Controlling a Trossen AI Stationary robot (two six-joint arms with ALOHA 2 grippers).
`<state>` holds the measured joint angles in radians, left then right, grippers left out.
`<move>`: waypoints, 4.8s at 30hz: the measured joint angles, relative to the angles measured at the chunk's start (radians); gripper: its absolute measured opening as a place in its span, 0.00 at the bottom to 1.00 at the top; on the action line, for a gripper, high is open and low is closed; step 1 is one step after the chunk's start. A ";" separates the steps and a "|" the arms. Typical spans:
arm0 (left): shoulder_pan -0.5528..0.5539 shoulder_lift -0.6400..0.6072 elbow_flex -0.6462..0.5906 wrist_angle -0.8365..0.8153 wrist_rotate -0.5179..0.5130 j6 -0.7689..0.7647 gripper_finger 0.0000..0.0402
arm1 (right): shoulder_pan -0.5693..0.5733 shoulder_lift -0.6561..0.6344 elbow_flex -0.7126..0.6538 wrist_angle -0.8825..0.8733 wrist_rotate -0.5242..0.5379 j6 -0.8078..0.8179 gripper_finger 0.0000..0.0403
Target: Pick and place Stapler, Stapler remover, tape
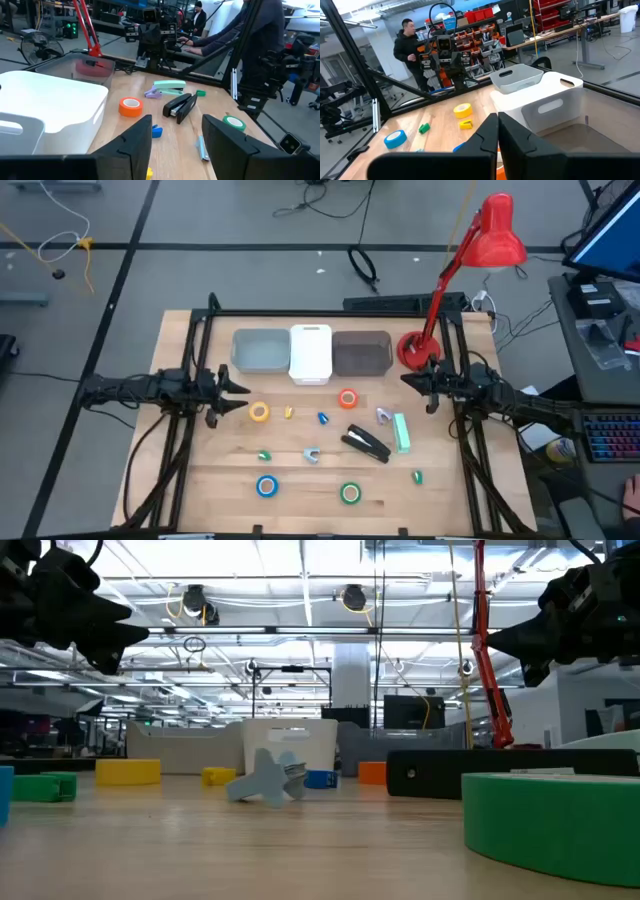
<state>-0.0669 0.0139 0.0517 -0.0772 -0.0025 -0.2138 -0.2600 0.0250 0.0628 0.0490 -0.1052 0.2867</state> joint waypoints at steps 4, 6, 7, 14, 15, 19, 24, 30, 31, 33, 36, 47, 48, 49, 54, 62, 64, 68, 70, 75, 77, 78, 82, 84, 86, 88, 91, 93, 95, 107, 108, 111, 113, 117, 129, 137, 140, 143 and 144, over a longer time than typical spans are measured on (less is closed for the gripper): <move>0.000 0.000 0.000 0.000 0.000 0.000 0.44 | 0.000 0.000 0.000 0.000 0.000 0.000 0.01; 0.000 0.000 0.000 0.000 0.000 0.000 0.44 | 0.000 0.000 0.000 0.000 0.000 0.000 0.01; 0.000 0.000 0.000 0.000 0.000 0.000 0.44 | 0.000 0.000 0.000 0.000 0.000 0.000 0.01; 0.000 0.000 0.000 0.000 0.000 0.000 0.44 | 0.000 0.000 0.000 0.000 0.000 0.000 0.01; 0.000 0.000 0.000 0.000 0.000 0.000 0.44 | 0.000 0.000 0.000 0.000 0.000 0.000 0.01; 0.000 0.000 0.000 0.000 0.000 0.000 0.44 | 0.000 0.000 0.000 0.000 0.000 0.000 0.01; 0.000 0.000 0.000 0.000 0.000 0.000 0.44 | 0.000 0.000 0.000 0.000 0.000 0.000 0.01; 0.000 0.000 0.000 0.000 0.000 0.000 0.44 | 0.000 0.000 0.000 0.000 0.000 0.000 0.01; 0.000 0.000 0.000 0.000 0.000 0.000 0.44 | 0.000 0.000 0.000 0.000 0.000 0.000 0.01; 0.000 0.000 0.000 0.000 0.000 0.000 0.44 | 0.000 0.000 0.000 0.000 0.000 0.000 0.01; 0.000 0.000 0.000 0.000 0.000 0.000 0.44 | 0.000 0.000 0.000 0.000 0.000 0.000 0.01; 0.000 0.000 0.000 0.000 0.000 0.000 0.44 | 0.000 0.000 0.000 0.000 0.000 0.000 0.01; 0.000 0.000 0.000 0.000 0.000 0.000 0.44 | 0.000 0.000 0.000 0.000 0.000 0.000 0.01; 0.000 0.000 0.000 0.000 0.000 0.000 0.44 | 0.000 0.000 0.000 0.000 0.000 0.000 0.01; 0.000 0.000 0.000 0.000 0.000 0.000 0.44 | 0.000 0.000 0.000 0.000 0.000 0.000 0.01; 0.000 0.000 0.000 0.000 0.000 0.000 0.44 | 0.000 0.000 0.000 0.003 -0.001 0.000 0.01; 0.000 0.000 0.000 0.000 0.000 0.000 0.44 | 0.000 0.000 0.000 0.004 -0.001 0.000 0.01; 0.000 0.000 0.000 0.000 0.000 0.000 0.44 | 0.000 0.000 0.000 0.004 -0.001 0.000 0.01; 0.000 0.000 0.000 0.000 0.000 0.000 0.44 | 0.000 0.000 0.000 0.005 -0.001 0.000 0.01; 0.000 0.000 0.000 0.000 0.000 0.000 0.44 | 0.000 0.000 0.000 0.005 -0.001 0.107 0.01; 0.000 0.000 0.000 0.001 0.000 0.000 0.44 | 0.000 0.000 0.000 0.007 0.005 0.166 0.01; 0.000 0.000 0.000 0.002 0.000 0.000 0.44 | 0.000 0.000 0.000 0.008 0.013 0.198 0.01; 0.000 0.000 0.000 0.017 0.000 0.000 0.44 | 0.000 0.000 0.000 0.035 0.027 0.349 0.01; 0.000 0.000 0.000 0.023 0.000 0.000 0.44 | 0.000 0.002 0.000 0.072 0.026 0.385 0.01; 0.000 0.000 0.000 0.022 0.000 0.000 0.44 | 0.000 0.003 0.000 0.104 0.023 0.406 0.01; 0.000 0.000 0.000 0.023 0.000 0.000 0.44 | 0.000 0.003 0.005 0.161 0.012 0.406 0.01; 0.000 0.000 0.000 0.023 0.000 0.000 0.44 | 0.001 0.017 0.040 0.179 -0.004 0.365 0.01; 0.000 0.000 0.000 0.022 0.000 0.000 0.44 | 0.000 0.045 0.097 0.178 -0.004 0.337 0.01; 0.000 0.000 0.000 0.022 0.000 0.001 0.44 | 0.000 0.086 0.174 0.117 -0.022 0.330 0.01; 0.000 0.000 0.000 0.021 0.000 0.048 0.44 | 0.085 0.640 0.729 -0.824 -0.083 0.402 0.01; 0.000 0.000 0.000 0.021 0.000 0.051 0.44 | 0.095 0.685 0.763 -0.881 -0.085 0.412 0.01; 0.000 0.000 0.000 0.021 0.000 0.054 0.44 | 0.123 0.809 0.853 -1.031 -0.085 0.460 0.01; 0.000 0.000 0.000 0.021 0.000 0.054 0.44 | 0.140 0.873 0.902 -1.119 -0.093 0.517 0.01; 0.000 0.000 0.000 0.020 0.000 0.062 0.44 | 0.165 0.944 0.950 -1.215 -0.148 0.632 0.01; 0.000 0.000 0.000 -0.007 -0.004 0.115 0.44 | 0.190 0.949 0.951 -1.260 -0.157 0.858 0.32; 0.000 0.000 0.000 -0.009 -0.007 0.132 0.44 | 0.190 0.953 0.951 -1.257 -0.188 0.937 0.53; 0.000 0.000 0.001 -0.008 -0.007 0.132 0.44 | 0.190 0.950 0.951 -1.236 -0.188 0.965 0.57; 0.000 0.000 0.001 -0.008 -0.007 0.132 0.44 | 0.190 0.950 0.951 -1.200 -0.184 0.975 0.58; 0.000 0.000 0.001 -0.008 -0.007 0.133 0.44 | 0.190 0.950 0.951 -1.187 -0.177 0.971 0.58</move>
<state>-0.0666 0.0139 0.0523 -0.0856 -0.0097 -0.0804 -0.0700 0.9749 1.0138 -1.1382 -0.2825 1.2574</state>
